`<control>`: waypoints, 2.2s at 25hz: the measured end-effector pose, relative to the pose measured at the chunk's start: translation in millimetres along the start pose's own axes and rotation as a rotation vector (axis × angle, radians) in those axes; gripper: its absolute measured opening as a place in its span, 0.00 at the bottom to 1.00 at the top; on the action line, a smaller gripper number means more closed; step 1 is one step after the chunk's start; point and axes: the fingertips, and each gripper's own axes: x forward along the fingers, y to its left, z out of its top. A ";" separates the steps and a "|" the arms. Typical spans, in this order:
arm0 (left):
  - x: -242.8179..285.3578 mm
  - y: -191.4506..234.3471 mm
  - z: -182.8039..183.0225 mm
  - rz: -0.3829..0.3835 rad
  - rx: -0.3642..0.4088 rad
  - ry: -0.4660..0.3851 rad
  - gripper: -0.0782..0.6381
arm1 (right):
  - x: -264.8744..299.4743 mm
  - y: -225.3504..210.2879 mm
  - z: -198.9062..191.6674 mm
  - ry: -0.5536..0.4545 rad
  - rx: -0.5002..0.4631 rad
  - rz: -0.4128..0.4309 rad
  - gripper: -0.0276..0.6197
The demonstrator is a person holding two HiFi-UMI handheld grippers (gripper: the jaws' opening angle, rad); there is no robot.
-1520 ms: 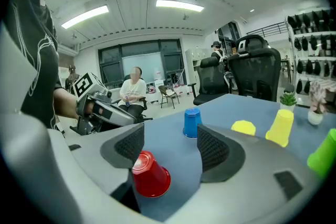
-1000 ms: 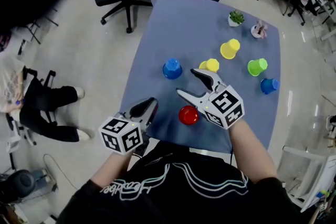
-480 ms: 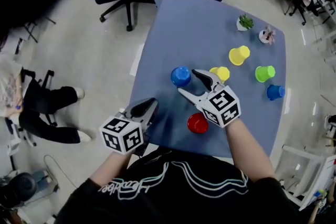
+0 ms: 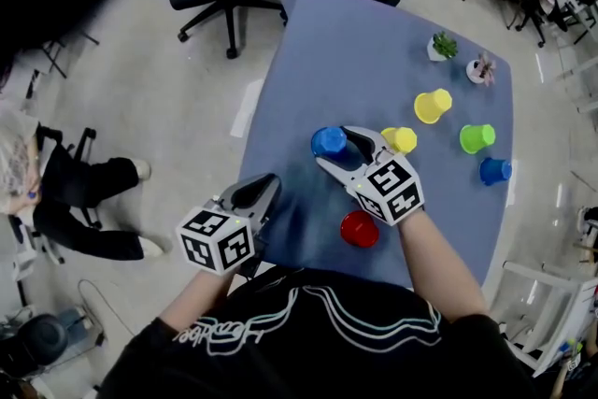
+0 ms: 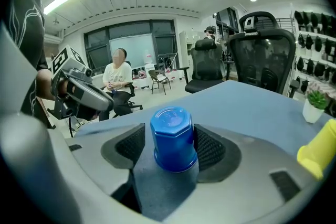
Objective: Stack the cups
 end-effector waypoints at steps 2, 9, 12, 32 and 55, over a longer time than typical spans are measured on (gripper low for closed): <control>-0.5 2.0 0.7 0.000 0.000 0.001 0.18 | 0.9 -1.7 0.6 -0.002 -0.002 -0.012 0.47; -2.4 4.7 -3.1 0.011 -0.005 0.003 0.18 | 1.1 -2.2 1.3 -0.008 -0.014 -0.019 0.45; -0.1 1.1 -6.0 0.014 -0.003 0.005 0.18 | -2.6 -5.2 0.1 -0.013 -0.021 -0.024 0.45; -21.4 -59.5 -24.6 0.027 0.018 -0.013 0.18 | -90.8 16.2 29.3 -0.138 -0.041 -0.031 0.44; -39.3 -138.4 -67.6 -0.002 0.067 -0.024 0.18 | -211.5 56.2 -4.7 -0.204 -0.044 -0.140 0.44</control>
